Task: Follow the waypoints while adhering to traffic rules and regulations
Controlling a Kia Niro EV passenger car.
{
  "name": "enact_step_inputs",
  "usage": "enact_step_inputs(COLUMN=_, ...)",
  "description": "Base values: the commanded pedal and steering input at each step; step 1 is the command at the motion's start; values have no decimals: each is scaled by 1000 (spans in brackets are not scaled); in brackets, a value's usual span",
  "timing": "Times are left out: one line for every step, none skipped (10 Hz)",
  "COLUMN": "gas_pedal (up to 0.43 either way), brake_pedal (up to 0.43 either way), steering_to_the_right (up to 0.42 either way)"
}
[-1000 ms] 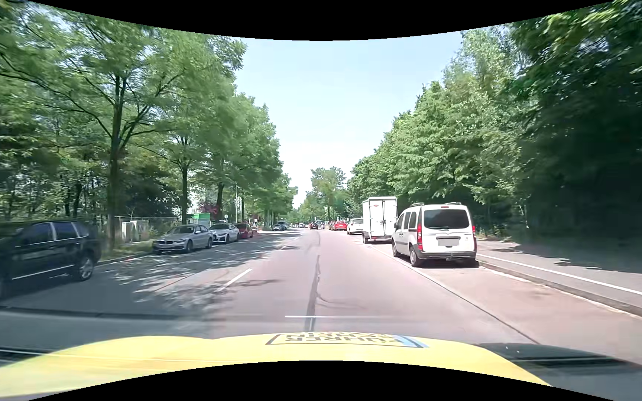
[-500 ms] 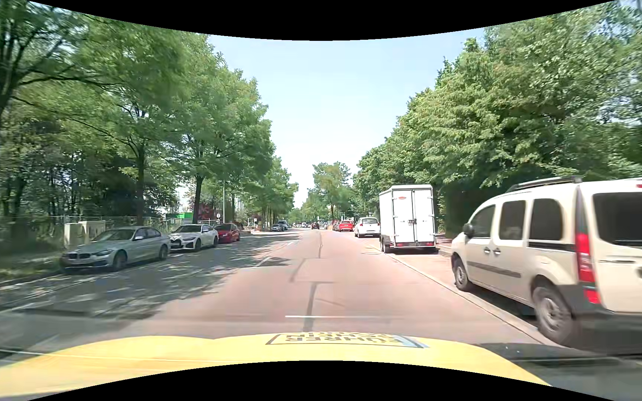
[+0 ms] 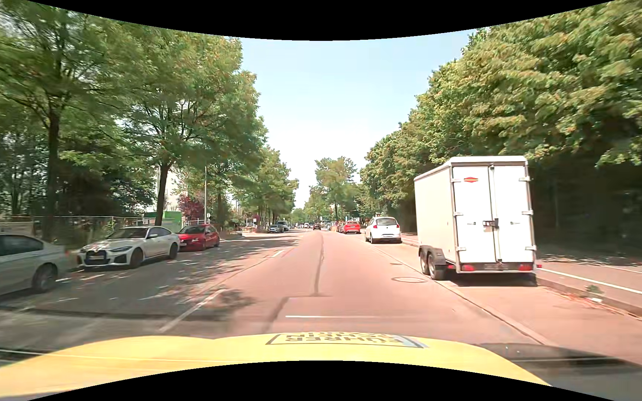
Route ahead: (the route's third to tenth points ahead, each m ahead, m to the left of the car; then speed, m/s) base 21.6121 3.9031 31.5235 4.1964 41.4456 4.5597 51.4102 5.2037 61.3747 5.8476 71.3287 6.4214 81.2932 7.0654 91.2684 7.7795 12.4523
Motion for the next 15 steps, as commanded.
enact_step_inputs(gas_pedal=59, brake_pedal=0, steering_to_the_right=-8)
enact_step_inputs(gas_pedal=59, brake_pedal=0, steering_to_the_right=-7)
enact_step_inputs(gas_pedal=59, brake_pedal=0, steering_to_the_right=-7)
enact_step_inputs(gas_pedal=59, brake_pedal=0, steering_to_the_right=-7)
enact_step_inputs(gas_pedal=59, brake_pedal=0, steering_to_the_right=-7)
enact_step_inputs(gas_pedal=59, brake_pedal=0, steering_to_the_right=-6)
enact_step_inputs(gas_pedal=59, brake_pedal=0, steering_to_the_right=-6)
enact_step_inputs(gas_pedal=59, brake_pedal=0, steering_to_the_right=-6)
enact_step_inputs(gas_pedal=59, brake_pedal=0, steering_to_the_right=-6)
enact_step_inputs(gas_pedal=59, brake_pedal=0, steering_to_the_right=-6)
enact_step_inputs(gas_pedal=59, brake_pedal=0, steering_to_the_right=-6)
enact_step_inputs(gas_pedal=67, brake_pedal=0, steering_to_the_right=-6)
enact_step_inputs(gas_pedal=67, brake_pedal=0, steering_to_the_right=-6)
enact_step_inputs(gas_pedal=67, brake_pedal=0, steering_to_the_right=-6)
enact_step_inputs(gas_pedal=67, brake_pedal=0, steering_to_the_right=-6)
